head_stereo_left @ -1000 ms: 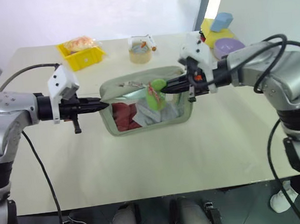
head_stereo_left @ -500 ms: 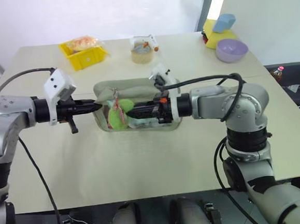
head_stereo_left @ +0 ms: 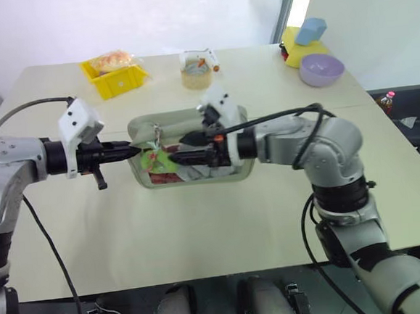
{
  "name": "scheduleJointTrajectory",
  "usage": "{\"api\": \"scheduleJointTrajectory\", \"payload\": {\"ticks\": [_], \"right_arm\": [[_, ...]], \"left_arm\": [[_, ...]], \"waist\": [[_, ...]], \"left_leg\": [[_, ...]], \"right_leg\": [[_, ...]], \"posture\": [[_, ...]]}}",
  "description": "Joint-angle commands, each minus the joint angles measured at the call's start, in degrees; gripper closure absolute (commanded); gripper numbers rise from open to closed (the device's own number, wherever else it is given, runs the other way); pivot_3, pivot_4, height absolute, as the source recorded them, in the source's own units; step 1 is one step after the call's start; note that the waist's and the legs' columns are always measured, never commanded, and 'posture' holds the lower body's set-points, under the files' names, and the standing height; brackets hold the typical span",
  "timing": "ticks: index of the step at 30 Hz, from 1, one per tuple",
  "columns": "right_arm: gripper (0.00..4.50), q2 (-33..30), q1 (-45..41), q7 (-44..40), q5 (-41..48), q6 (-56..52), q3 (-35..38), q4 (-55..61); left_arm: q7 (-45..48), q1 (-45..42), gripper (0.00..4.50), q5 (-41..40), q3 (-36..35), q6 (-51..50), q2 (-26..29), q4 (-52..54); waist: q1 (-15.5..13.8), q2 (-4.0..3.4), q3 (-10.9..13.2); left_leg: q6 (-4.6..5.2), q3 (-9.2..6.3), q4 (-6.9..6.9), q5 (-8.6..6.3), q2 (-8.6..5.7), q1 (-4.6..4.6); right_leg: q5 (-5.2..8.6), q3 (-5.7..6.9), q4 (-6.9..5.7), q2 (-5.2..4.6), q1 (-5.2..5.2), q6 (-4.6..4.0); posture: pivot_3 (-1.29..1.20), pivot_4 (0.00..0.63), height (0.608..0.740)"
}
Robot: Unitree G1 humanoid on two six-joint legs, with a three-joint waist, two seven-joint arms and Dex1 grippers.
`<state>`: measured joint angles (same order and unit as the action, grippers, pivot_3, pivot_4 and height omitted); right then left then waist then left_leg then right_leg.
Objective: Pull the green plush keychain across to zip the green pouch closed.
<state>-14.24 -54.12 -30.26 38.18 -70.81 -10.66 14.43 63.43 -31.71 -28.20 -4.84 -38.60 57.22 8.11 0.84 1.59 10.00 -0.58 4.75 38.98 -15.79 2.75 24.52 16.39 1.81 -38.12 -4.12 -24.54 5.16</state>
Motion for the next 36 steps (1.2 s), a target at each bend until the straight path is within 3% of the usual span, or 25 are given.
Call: {"api": "scheduleJointTrajectory", "payload": {"ticks": [1,10,12,17,23,28,33,36], "right_arm": [[1.56,0.34,-1.07,-0.83,-1.1,2.58,-1.84,2.33],[1.56,-0.29,0.09,0.38,-5.32,3.22,-7.56,2.27],[2.06,-0.01,0.06,0.48,-5.93,3.59,-7.43,1.79],[4.44,1.54,-1.49,1.31,-4.92,1.93,-3.04,0.4],[4.48,-2.18,-5.83,-0.89,0.96,-7.44,5.29,3.16],[4.48,-7.58,-16.81,-2.73,7.49,-20.39,16.84,-1.5],[4.48,-18.06,-16.88,-6.48,10.61,-21.41,14.97,-1.57],[4.48,-32.0,-11.5,-12.38,3.82,-10.52,6.11,-0.26]], "left_arm": [[-0.03,-1.1,4.5,-0.53,-1.32,0.12,0.47,1.4],[-0.58,-0.25,4.5,-0.84,-1.98,-0.66,0.5,2.54],[-0.65,-0.1,4.5,-0.83,-2.08,-0.72,0.45,2.59],[-0.85,0.07,4.5,-0.8,-1.97,-0.65,0.19,2.57],[-0.64,-0.02,4.5,-0.36,-1.37,-0.05,0.23,2.18],[0.13,0.9,4.5,1.65,-0.42,2.67,0.53,0.76],[0.28,0.44,4.5,3.04,0.37,4.89,0.32,-1.2],[0.35,0.59,4.5,3.16,0.35,5.61,0.8,-1.96]], "waist": [[-0.13,0.0,0.0],[-0.08,0.0,0.0],[-0.06,0.0,0.0],[-0.07,0.0,0.0],[-0.15,-0.01,0.01],[-0.11,-0.03,0.02],[-0.22,-0.02,0.01],[-0.28,-0.01,0.01]], "left_leg": [[0.0,0.0,0.0,0.0,-0.01,0.0],[0.0,0.0,0.01,0.0,-0.01,0.0],[0.0,-0.01,0.01,0.0,-0.01,0.01],[0.0,-0.01,0.0,0.0,-0.01,0.0],[0.0,0.0,0.0,0.0,0.0,0.01],[0.01,0.01,-0.02,-0.01,0.01,0.0],[0.35,0.04,-0.06,-0.2,-0.02,-0.03],[0.41,0.02,-0.05,-0.23,-0.05,0.01]], "right_leg": [[0.0,0.0,0.0,-0.01,0.0,0.0],[0.0,0.0,0.0,-0.01,0.0,0.0],[0.0,0.0,0.0,-0.01,0.0,0.0],[0.0,0.0,0.0,-0.01,0.0,0.0],[0.0,0.0,0.0,-0.02,0.0,0.0],[0.0,0.0,0.01,-0.04,-0.01,0.0],[0.0,-0.01,0.05,-0.04,0.01,-0.01],[0.0,0.0,0.16,-0.14,0.01,0.0]], "posture": [[0.0,0.15,0.739],[0.0,0.15,0.739],[0.0,0.15,0.739],[0.0,0.15,0.739],[0.0,0.15,0.739],[0.0,0.15,0.739],[0.0,0.15,0.739],[0.0,0.15,0.739]]}}
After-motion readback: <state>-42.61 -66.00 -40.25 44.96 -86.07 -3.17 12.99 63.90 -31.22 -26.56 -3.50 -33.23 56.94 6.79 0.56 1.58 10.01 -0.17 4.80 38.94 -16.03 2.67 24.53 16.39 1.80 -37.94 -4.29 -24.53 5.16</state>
